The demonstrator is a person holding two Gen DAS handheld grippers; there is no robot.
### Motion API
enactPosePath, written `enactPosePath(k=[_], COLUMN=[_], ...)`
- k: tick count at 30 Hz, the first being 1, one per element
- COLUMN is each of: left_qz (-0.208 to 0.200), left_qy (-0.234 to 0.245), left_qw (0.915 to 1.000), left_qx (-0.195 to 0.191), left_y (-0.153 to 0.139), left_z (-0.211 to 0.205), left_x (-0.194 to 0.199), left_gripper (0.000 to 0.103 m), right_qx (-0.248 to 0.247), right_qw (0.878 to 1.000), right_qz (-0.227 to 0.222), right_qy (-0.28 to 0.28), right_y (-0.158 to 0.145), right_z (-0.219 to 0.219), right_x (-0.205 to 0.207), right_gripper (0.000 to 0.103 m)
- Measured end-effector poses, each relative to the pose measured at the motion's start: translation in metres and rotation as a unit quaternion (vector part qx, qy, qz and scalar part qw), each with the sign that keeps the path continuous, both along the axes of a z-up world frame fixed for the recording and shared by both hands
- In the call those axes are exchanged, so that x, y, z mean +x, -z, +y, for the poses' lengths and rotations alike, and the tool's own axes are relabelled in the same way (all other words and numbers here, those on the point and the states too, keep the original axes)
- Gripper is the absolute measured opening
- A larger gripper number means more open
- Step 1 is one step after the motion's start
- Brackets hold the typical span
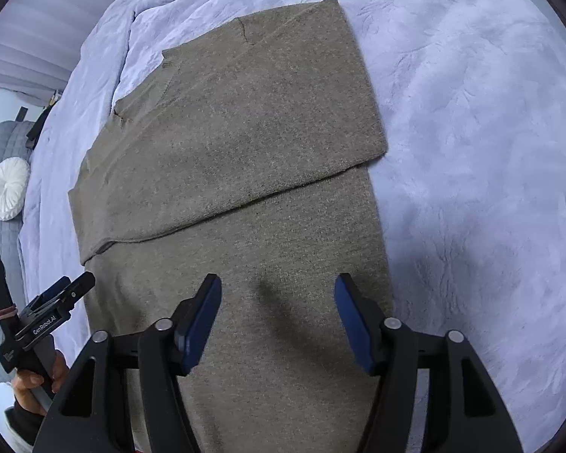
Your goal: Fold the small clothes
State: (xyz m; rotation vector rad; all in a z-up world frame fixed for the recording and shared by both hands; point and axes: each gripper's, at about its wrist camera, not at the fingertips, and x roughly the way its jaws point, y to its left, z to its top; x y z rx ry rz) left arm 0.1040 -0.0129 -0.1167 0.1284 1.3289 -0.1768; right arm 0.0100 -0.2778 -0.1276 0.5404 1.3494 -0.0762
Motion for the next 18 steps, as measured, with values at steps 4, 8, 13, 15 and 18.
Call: enactPosePath(k=[4,8,13,15,18], left_qz=[-0.003,0.004,0.027,0.041,0.05], left_qy=[0.004,-0.003,-0.012,-0.011,-0.017], left_qw=[1.0,1.0,0.9995,0.9989,0.9982], left_qx=[0.005,-0.001,-0.01,-0.021,-0.029], left_y=[-0.006,-0.012,-0.007,-0.005,-0.005], left_z=[0.007,0.017,0.024,0.026,0.031], left_x=[-0.006,-0.017,-0.021,-0.024,-0.032], left_gripper=[0.102,0.102,0.102,0.102,0.102], right_qx=[-0.017,-0.022,-0.023,-0.021,-0.008], right_qw=[0.999,0.999,0.999,0.999,1.0], right_qz=[-0.024,-0.028,-0.029,-0.027,-0.023], right_qy=[-0.014,-0.014,-0.015,-0.014,-0.008], right_y=[-0.011,-0.016,-0.021,-0.022,-0.021], right_z=[0.006,0.007,0.009,0.009,0.009], right_x=[-0.001,-0.001,-0.005,-0.007,-0.012], right_gripper=[0.09,0.09,0.09,0.09,0.09])
